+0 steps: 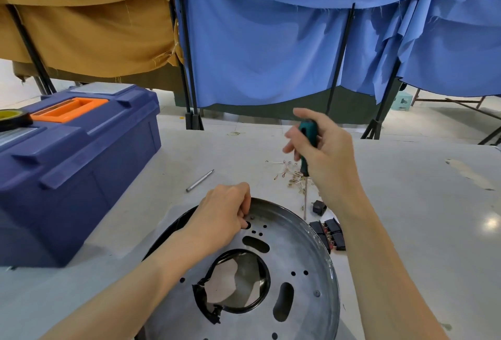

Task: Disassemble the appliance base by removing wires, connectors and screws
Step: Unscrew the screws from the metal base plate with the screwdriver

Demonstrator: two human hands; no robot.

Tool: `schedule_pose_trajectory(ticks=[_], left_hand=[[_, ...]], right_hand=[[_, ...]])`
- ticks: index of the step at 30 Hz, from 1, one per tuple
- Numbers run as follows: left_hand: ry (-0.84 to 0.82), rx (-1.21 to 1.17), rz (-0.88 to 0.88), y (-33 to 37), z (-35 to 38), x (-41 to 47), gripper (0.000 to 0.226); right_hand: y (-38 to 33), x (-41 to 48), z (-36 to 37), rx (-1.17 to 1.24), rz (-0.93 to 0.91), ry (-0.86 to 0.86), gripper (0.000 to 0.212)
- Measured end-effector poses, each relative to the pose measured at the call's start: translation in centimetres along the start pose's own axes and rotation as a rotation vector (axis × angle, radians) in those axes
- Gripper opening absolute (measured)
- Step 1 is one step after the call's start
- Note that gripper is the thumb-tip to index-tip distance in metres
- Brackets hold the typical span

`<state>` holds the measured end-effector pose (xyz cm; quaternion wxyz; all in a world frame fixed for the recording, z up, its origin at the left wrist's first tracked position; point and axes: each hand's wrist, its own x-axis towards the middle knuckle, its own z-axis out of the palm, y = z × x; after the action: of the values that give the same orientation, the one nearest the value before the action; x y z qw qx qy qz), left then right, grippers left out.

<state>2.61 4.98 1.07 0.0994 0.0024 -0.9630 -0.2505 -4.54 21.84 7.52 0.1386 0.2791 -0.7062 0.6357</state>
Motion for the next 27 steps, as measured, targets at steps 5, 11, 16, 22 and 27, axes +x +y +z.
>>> schedule_pose_trajectory(ticks=[5, 11, 16, 22, 27], left_hand=[[0.026, -0.024, -0.025, -0.1, 0.1, 0.0, 0.041], [0.032, -0.108, -0.062, -0.4, 0.0, 0.0, 0.039], [0.052, -0.124, -0.054, -0.7, 0.2, 0.1, 0.042], [0.061, -0.126, -0.053, -0.8, 0.3, 0.2, 0.043], [0.067, -0.123, -0.045, -0.8, 0.3, 0.2, 0.044]], right_hand=[[-1.0, -0.2, 0.8, 0.345, -0.020, 0.013, 0.012], [0.4, -1.1, 2.7, 0.245, 0.044, -0.035, 0.010], [1.2, -1.4, 3.2, 0.224, 0.073, -0.066, 0.011], [1.4, -1.4, 3.4, 0.229, 0.073, -0.071, 0.009], [1.4, -1.4, 3.4, 0.226, 0.070, -0.070, 0.009]])
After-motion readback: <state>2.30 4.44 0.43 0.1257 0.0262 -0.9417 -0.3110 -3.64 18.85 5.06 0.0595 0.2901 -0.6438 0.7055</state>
